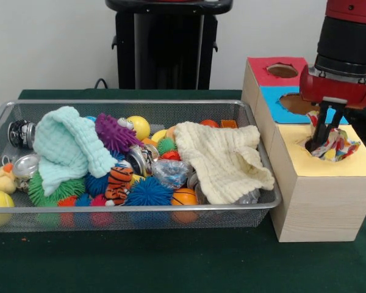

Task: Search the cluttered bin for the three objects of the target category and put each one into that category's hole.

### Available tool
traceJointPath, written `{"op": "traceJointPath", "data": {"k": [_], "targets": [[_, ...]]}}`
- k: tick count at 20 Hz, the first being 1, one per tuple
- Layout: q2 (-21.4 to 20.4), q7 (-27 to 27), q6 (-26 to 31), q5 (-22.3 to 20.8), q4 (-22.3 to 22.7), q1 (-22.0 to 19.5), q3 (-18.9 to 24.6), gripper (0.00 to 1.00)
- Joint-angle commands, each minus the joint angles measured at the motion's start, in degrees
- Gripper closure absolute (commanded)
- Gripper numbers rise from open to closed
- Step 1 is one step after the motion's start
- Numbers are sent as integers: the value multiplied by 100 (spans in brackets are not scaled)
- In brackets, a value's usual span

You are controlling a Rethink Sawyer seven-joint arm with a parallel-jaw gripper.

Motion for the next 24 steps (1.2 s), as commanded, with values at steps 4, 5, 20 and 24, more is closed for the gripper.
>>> {"op": "traceJointPath", "data": {"k": [4, 5, 20, 24], "targets": [[383, 1300, 555, 369, 447, -25, 429, 100], [410, 1290, 459, 390, 462, -48, 462, 100], [1136, 807, -418, 106, 117, -215, 474, 100], [1314, 759, -695, 119, 23, -314, 580, 100]]}}
